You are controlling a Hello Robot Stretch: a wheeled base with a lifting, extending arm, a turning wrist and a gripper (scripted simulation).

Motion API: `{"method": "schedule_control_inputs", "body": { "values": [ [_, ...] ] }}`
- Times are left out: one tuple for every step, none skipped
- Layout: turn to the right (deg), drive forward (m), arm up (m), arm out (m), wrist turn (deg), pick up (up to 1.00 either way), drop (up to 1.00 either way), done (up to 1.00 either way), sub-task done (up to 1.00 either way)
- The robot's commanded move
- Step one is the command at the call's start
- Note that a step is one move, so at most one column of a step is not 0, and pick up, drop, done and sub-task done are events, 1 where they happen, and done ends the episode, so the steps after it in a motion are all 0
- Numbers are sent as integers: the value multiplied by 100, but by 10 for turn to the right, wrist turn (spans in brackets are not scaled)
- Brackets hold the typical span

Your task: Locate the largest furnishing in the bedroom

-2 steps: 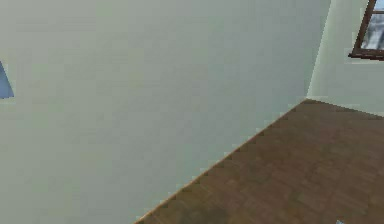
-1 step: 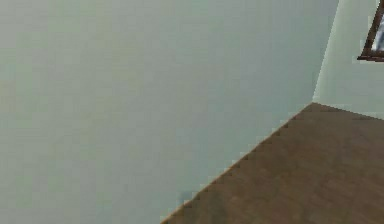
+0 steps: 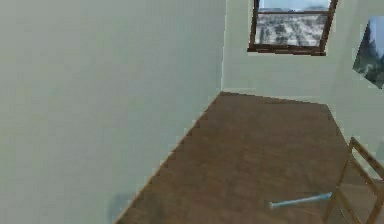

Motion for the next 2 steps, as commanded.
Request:
{"method": "schedule_control_inputs", "body": {
  "values": [
    [0,100,0,0,0,0,0,0,0],
    [30,0,0,0,0,0,0,0,0]
  ]
}}
